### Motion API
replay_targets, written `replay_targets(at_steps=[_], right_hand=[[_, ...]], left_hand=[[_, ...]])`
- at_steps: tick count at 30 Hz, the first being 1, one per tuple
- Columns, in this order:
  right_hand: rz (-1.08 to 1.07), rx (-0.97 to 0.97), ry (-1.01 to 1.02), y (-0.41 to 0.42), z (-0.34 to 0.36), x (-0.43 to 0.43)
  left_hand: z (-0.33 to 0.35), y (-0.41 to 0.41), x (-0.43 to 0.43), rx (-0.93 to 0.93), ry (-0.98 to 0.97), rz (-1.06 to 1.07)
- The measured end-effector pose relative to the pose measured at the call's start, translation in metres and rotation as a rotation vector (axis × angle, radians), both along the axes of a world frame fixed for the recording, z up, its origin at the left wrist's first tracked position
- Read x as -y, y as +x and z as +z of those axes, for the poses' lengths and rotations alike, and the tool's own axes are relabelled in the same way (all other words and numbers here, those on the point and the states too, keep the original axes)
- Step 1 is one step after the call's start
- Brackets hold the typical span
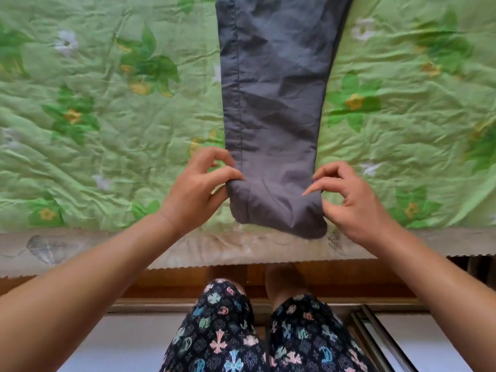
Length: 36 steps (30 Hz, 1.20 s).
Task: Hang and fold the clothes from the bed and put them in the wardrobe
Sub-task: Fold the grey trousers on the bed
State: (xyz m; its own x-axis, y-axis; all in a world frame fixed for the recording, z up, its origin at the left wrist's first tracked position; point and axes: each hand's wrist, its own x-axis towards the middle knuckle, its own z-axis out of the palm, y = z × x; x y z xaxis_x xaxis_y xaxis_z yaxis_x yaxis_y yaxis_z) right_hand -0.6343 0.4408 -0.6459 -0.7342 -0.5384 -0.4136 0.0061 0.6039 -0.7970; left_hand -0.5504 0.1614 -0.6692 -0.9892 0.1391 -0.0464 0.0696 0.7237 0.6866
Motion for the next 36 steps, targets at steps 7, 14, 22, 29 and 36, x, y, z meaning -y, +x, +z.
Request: replay_targets(at_steps=[7,14,22,29,36], right_hand=[[-0.54,0.676,-0.288,-0.141,-0.031,0.063],[-0.629,0.686,-0.029,-0.098,-0.105,0.061],[-0.284,0.223,0.17,-0.089,-0.11,0.054],[-0.285,0.501,0.139,-0.046,-0.105,0.037],[-0.378,0.704,0.137,0.008,-0.104,0.001]], left_hand=[[-0.023,-0.149,0.025,0.67,1.024,0.607],[-0.085,-0.095,0.008,0.873,0.975,0.752],[-0.086,-0.078,-0.002,0.812,0.892,0.746],[-0.081,-0.021,-0.029,0.894,0.831,0.814],[-0.083,0.043,-0.064,0.976,0.813,0.827]])
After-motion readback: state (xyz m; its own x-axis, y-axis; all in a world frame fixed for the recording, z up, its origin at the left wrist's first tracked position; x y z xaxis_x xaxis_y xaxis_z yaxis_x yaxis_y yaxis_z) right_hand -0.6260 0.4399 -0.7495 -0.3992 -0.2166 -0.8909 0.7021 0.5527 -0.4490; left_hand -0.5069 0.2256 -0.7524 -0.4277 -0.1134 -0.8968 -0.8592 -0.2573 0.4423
